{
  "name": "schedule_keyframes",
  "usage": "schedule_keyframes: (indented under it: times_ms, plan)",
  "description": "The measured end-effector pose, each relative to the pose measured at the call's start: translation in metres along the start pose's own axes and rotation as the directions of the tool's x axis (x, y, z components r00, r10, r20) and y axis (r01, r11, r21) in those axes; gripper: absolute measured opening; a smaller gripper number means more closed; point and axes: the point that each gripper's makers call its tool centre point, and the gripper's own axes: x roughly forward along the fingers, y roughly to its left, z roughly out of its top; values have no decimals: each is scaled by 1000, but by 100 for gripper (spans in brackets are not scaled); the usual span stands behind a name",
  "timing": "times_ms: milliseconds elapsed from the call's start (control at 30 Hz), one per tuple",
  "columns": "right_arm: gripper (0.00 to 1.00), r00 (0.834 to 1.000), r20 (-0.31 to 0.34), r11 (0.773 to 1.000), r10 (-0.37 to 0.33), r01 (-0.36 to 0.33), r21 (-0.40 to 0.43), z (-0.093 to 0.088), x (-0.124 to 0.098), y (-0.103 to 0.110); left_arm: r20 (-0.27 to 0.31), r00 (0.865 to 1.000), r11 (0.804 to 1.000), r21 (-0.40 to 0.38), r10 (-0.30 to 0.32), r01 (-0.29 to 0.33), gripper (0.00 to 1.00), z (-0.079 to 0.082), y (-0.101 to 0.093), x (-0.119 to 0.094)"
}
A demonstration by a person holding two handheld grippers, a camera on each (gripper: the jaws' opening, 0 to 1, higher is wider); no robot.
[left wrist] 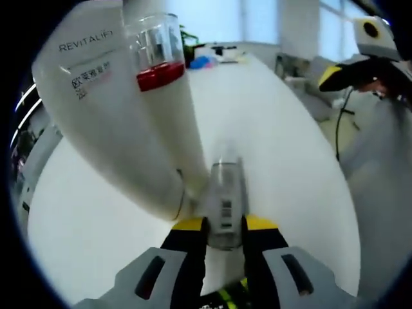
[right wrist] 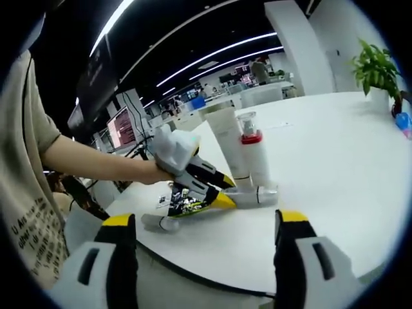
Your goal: Arrange the skincare products in the storage area until every visible bottle or jar stands upright without overlapping.
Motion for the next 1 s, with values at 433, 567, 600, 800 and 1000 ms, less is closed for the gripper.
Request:
schedule_keyframes:
  times_ms: [433, 567, 600, 800, 1000]
  plan:
    - [86, 998, -25, 998, 62, -63, -29, -3, 2, 13, 76, 997, 991, -132, 17, -7, 17, 20, -15, -22]
    - [83, 995, -17, 995, 99, -100, -20, -2, 1, 19, 101, 994, 988, -150, 34, -19, 16, 26, -18, -31]
    - [83, 994, -20, 994, 108, -109, -21, -2, 1, 21, 107, 994, 988, -155, 38, -22, 16, 27, -19, -33]
    - [82, 991, -34, 991, 128, -129, -46, -3, 1, 26, 125, 991, 986, -165, 57, -36, 16, 34, -24, -42]
    - [81, 987, -50, 985, 153, -156, -76, -3, 2, 31, 142, 987, 982, -182, 75, -49, 16, 40, -26, -51]
